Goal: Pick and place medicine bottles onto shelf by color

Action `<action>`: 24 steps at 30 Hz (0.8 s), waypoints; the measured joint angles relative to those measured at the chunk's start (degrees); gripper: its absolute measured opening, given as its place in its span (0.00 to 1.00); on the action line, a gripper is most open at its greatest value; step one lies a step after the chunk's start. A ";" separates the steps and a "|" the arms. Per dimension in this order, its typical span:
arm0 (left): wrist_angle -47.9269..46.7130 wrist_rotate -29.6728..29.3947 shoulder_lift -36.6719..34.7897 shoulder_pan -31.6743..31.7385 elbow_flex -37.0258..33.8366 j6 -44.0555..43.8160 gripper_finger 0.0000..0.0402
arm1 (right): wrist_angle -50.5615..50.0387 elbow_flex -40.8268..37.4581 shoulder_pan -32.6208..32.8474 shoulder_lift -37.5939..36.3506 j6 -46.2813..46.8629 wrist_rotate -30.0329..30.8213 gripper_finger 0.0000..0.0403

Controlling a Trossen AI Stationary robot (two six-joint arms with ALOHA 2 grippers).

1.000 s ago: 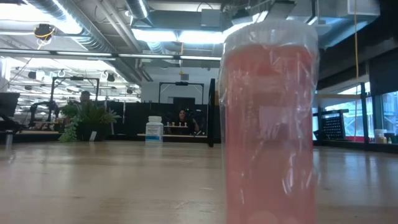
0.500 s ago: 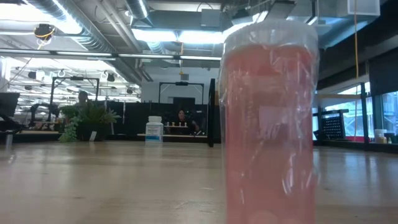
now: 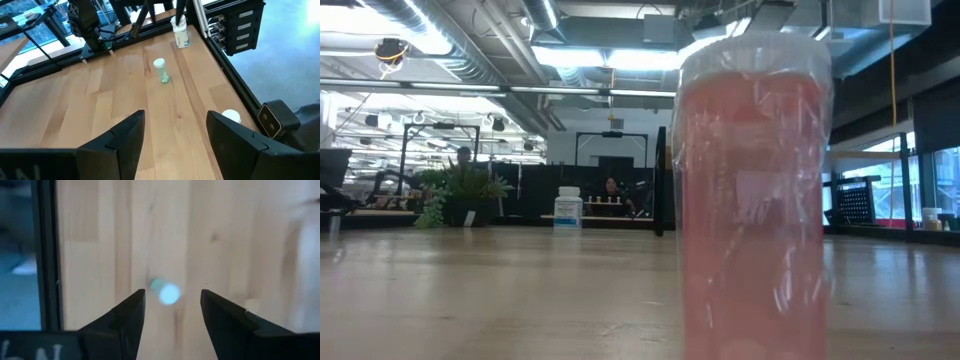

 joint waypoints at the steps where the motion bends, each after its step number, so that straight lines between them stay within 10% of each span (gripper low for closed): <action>1: 0.00 0.02 -0.02 0.00 0.00 0.00 0.51 | -0.02 0.00 0.25 -1.02 0.04 1.52 0.48; 11: 0.02 0.02 -0.02 0.00 0.00 0.00 0.51 | 0.08 -1.78 1.40 -7.47 1.55 10.77 0.48; 24: 0.01 0.00 -0.04 0.31 0.00 0.00 0.51 | 14.38 -27.98 1.14 -21.91 8.35 7.92 0.48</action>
